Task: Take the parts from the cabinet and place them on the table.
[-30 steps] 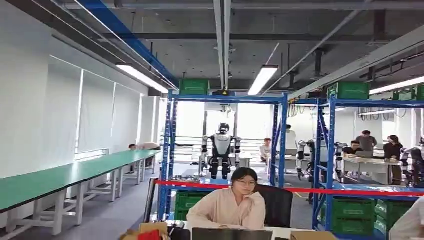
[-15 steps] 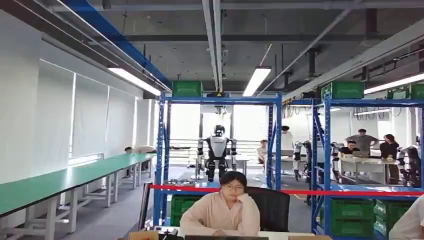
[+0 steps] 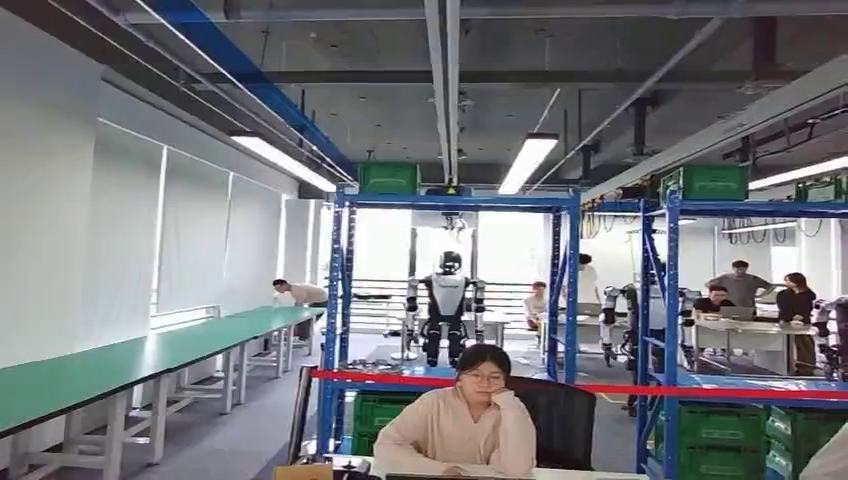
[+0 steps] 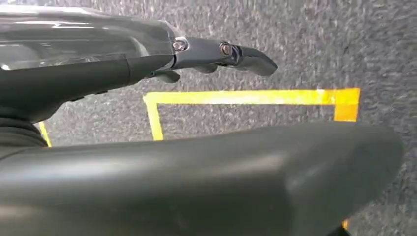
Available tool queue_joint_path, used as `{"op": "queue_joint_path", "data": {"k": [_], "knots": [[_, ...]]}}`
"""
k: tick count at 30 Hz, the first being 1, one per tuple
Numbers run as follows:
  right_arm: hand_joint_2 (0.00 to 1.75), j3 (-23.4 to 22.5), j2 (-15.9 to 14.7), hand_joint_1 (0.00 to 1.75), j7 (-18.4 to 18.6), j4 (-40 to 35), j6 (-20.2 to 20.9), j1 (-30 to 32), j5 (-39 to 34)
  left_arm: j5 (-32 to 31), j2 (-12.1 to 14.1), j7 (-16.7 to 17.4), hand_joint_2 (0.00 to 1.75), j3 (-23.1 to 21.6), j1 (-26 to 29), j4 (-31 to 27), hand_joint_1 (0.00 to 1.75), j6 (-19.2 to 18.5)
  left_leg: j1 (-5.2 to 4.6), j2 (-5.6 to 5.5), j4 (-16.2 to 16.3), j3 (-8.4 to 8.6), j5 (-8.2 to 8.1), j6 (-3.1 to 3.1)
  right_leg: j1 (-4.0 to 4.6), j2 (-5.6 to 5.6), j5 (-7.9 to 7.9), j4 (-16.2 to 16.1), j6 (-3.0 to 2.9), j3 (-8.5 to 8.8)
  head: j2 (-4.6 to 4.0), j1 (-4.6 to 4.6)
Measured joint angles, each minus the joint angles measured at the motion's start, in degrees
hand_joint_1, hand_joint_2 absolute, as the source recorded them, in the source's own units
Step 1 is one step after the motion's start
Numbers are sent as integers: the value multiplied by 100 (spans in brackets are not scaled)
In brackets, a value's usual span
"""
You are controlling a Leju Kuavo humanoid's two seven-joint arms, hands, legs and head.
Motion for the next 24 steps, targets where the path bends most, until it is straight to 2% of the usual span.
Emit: {"op": "queue_joint_path", "data": {"k": [2, 3, 4, 5, 6, 8, 9, 10, 11, 13, 14, 15, 17, 18, 19, 20, 22, 23, 24], "knots": [[175, -70, 37, 175, 191, 221, -73, -44, 810, -24, -13, -26, 0, -53, 13, 0, 0, -76, 12, 2, -35, 4, 15, -56, 8, 3, -31, -13, -31, -2, -4, 0], [175, -122, 39, 175, 261, 345, -85, -66, 1121, -29, -13, -57, 0, -72, 9, 0, 0, -101, -5, 2, -57, 21, 13, -96, -25, -5, 0, -103, -67, 37, -4, 0], [175, -160, 48, 175, 307, 483, -120, -74, 1401, -33, -17, -81, 0, -94, 12, 0, 0, -114, 2, 24, -5, 12, -56, -111, -50, -33, 37, -172, -81, 83, -4, 0], [175, -197, 50, 175, 327, 629, -171, -87, 1582, -35, -20, -101, 0, -103, 14, 0, 0, -136, 7, 26, 224, -92, -229, -117, -54, -37, 50, -187, -116, 88, -7, 0], [175, -232, 55, 175, 369, 773, -206, -76, 1707, -35, -20, -105, 0, -107, 16, 0, 0, -140, 14, 27, 608, -266, -431, -130, -54, -37, 49, -187, -118, 87, -7, 0], [175, -302, 55, 175, 456, 1099, -206, -45, 1919, -33, -18, -107, 0, -116, 36, 0, 0, -138, 14, 27, 1493, -698, -766, -164, -51, -37, 47, -183, -120, 82, -7, 0], [175, -334, 55, 175, 501, 1252, -188, -27, 2020, -29, -18, -112, 0, -121, 48, 0, 0, -138, 21, 30, 1657, -789, -753, -175, -52, -35, 45, -182, -117, 84, -7, 0], [175, -370, 55, 175, 548, 1433, -151, -24, 2133, -22, -18, -112, 0, -125, 55, 0, 0, -138, 30, 33, 1518, -740, -607, -187, -58, -31, 42, -179, -113, 86, -7, 0], [175, -391, 55, 175, 578, 1571, -140, -17, 2187, -18, -18, -114, 0, -127, 53, 0, 0, -138, 39, 35, 1170, -591, -378, -195, -64, -28, 31, -167, -96, 89, -7, 0], [175, -413, 55, 175, 734, 1837, -110, -14, 2250, 2, -18, -127, 0, -129, 54, 0, 0, -147, 70, 42, 189, -142, 121, -213, -79, -20, -18, -99, -40, 83, -7, 0], [175, -404, 55, 175, 823, 1934, -79, -18, 2253, 24, -20, -127, 0, -129, 54, 2, 0, -149, 46, 39, 76, -76, 29, -206, -37, -6, -47, -56, 2, 46, -7, -2], [175, -383, 53, 175, 930, 2109, -7, -28, 2257, 30, -20, -136, 0, -127, 44, 2, 0, -151, 49, 35, 48, -83, 27, -145, -34, 2, -45, -17, 20, 7, -7, -5], [175, -339, 55, 175, 1024, 2355, 39, -23, 2266, 35, -20, -140, 0, -127, 55, 2, 0, -158, 18, 29, 47, -95, 23, -92, -52, -2, -31, -44, 58, 18, -4, -2], [175, -321, 66, 175, 1028, 2491, 58, -27, 2270, 39, -20, -144, 0, -129, 56, 2, 0, -160, 29, 29, 33, -87, 36, -52, -55, 0, -41, -39, 73, 21, -6, -2], [175, -304, 70, 175, 1028, 2629, 85, -27, 2270, 41, -20, -160, 0, -129, 52, 2, 0, -169, 55, 30, 13, -70, 50, -20, -70, -11, -103, 3, 114, 10, -4, 0], [175, -295, 74, 175, 1028, 2769, 85, -29, 2270, 48, -15, -177, 0, -129, 42, 2, 0, -173, 60, 28, 11, -66, 50, 8, -72, -15, -243, 197, 145, -59, -7, 0], [175, -280, 92, 175, 1028, 3018, 80, -21, 2270, 50, -13, -199, 0, -129, 36, 2, 0, -201, 56, 28, 13, -59, 38, 41, -89, -14, -674, 1085, 184, -464, -7, -2], [175, -273, 109, 175, 1026, 3142, 78, -9, 2270, 50, -13, -201, 0, -129, 40, 2, 0, -206, 55, 30, 15, -59, 36, 43, -89, -14, -822, 1514, 195, -681, -7, -2], [175, -265, 120, 175, 1026, 3268, 76, 16, 2270, 50, -13, -212, 0, -129, 43, 2, 0, -212, 55, 29, 15, -55, 34, 44, -90, -15, -851, 1763, 198, -815, -7, -2]]}}
